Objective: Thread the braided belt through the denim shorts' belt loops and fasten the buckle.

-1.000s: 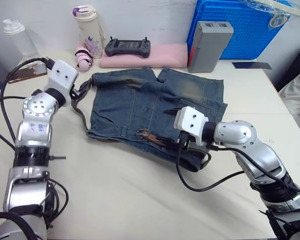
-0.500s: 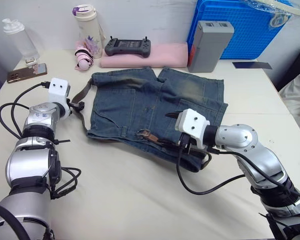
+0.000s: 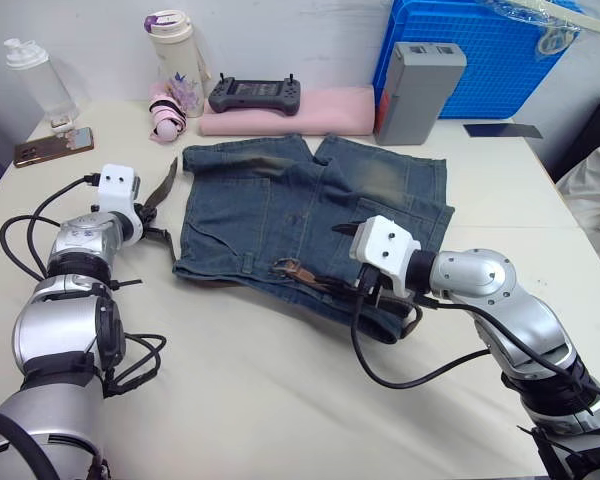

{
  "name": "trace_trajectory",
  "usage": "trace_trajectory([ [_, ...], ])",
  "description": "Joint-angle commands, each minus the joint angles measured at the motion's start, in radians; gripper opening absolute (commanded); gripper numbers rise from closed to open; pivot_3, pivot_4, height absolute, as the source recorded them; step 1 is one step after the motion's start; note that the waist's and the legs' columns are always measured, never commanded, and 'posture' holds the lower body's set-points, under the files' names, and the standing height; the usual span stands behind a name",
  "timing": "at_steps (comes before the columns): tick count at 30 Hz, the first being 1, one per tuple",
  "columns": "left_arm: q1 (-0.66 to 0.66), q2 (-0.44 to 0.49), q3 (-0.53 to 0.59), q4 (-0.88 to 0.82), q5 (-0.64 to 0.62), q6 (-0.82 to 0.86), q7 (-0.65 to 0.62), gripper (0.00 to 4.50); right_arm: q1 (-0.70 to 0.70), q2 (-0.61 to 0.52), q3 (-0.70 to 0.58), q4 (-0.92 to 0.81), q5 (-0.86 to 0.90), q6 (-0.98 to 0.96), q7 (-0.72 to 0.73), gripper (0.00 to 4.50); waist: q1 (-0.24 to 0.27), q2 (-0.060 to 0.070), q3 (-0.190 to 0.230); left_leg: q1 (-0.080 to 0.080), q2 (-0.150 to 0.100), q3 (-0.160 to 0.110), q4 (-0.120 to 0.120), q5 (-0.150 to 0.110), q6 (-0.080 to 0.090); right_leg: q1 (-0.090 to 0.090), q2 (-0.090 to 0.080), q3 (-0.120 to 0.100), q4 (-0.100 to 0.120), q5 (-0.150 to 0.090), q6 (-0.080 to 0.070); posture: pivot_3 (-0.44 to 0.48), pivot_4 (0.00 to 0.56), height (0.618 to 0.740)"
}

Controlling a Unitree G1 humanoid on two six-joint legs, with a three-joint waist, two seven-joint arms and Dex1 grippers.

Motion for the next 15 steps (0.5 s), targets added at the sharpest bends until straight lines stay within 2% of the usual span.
trace_trajectory([
  [1, 0.008, 0.002, 0.021, -0.012, -0.019, -0.034, 0.004, 0.07, -0.006, 0.004, -0.030, -0.046, 0.001, -0.004, -0.005, 4.50, 0.000, 0.000, 0.000, 0.000, 0.000, 0.000, 0.000, 0.000, 0.000, 0.000, 0.000, 0.000, 0.000, 0.000, 0.000, 0.000, 0.150, 0.725],
  [5, -0.008, 0.010, -0.019, -0.083, 0.018, -0.223, -0.009, 0.07, -0.006, 0.000, -0.037, -0.048, 0.002, 0.000, -0.008, 4.50, 0.001, 0.000, 0.000, 0.000, 0.000, 0.000, 0.000, 0.000, 0.000, 0.000, 0.000, 0.000, 0.000, 0.000, 0.000, 0.000, 0.150, 0.725],
  [8, 0.029, 0.020, -0.097, -0.235, 0.082, -0.414, -0.029, 0.07, -0.006, -0.011, -0.050, -0.053, 0.005, 0.005, -0.004, 4.50, 0.002, 0.000, 0.000, -0.001, 0.000, 0.000, 0.000, 0.000, 0.000, 0.000, 0.000, 0.000, 0.000, 0.000, 0.000, 0.000, 0.150, 0.725],
  [12, 0.173, 0.075, -0.222, -0.494, 0.219, -0.657, -0.028, 0.07, -0.015, -0.038, -0.053, -0.050, -0.019, -0.020, 0.006, 4.50, 0.000, 0.000, 0.000, -0.001, -0.001, 0.000, 0.000, 0.000, 0.000, 0.000, -0.001, 0.000, -0.001, 0.000, 0.000, 0.000, 0.150, 0.725],
  [15, 0.279, 0.119, -0.275, -0.659, 0.280, -0.790, -0.044, 0.07, -0.044, -0.051, -0.044, -0.023, -0.073, -0.085, -0.007, 4.50, -0.005, 0.000, 0.000, 0.000, 0.000, 0.001, 0.000, 0.000, 0.000, 0.000, -0.001, 0.000, -0.001, 0.000, 0.000, 0.000, 0.150, 0.725],
])
